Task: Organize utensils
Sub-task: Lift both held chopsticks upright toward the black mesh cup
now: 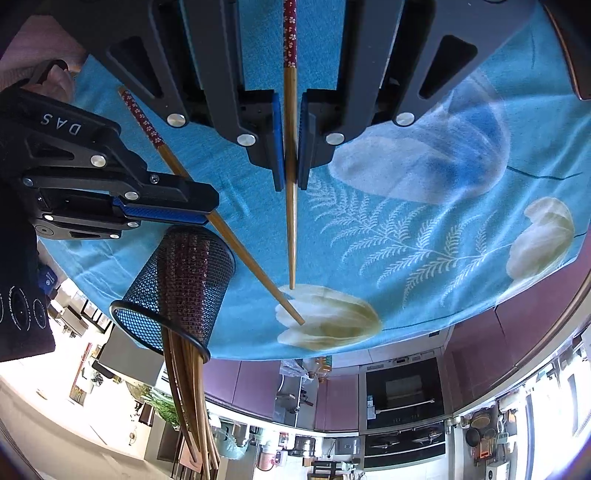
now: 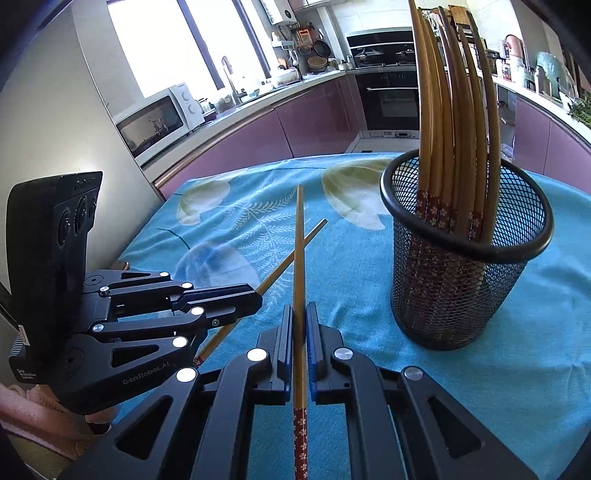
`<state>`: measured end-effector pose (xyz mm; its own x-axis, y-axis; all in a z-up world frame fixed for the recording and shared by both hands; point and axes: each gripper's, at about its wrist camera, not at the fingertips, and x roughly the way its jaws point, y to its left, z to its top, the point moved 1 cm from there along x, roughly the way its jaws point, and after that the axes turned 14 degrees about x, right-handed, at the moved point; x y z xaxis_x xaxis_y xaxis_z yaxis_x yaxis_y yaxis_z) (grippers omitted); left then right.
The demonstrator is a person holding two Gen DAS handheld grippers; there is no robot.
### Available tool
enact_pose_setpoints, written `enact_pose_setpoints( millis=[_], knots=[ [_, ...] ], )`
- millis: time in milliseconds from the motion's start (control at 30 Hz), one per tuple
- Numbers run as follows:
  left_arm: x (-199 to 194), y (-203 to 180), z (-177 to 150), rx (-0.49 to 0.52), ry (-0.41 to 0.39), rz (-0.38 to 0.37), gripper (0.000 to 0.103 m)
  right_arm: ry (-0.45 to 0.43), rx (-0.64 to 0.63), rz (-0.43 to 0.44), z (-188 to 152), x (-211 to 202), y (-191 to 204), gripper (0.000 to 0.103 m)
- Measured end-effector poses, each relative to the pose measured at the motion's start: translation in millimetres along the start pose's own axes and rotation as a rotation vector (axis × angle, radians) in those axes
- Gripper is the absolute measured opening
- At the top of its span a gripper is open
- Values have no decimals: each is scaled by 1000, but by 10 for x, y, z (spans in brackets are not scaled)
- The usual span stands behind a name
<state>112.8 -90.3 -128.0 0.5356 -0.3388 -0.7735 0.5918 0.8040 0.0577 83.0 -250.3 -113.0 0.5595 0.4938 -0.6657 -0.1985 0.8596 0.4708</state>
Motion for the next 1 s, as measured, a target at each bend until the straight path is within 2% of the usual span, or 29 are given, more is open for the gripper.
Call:
enact_pose_setpoints(
  millis=[1000],
  knots=[
    [-419,5,116,-13,-104,-32,8,-119,-31,20,128,-418,73,6]
  ],
)
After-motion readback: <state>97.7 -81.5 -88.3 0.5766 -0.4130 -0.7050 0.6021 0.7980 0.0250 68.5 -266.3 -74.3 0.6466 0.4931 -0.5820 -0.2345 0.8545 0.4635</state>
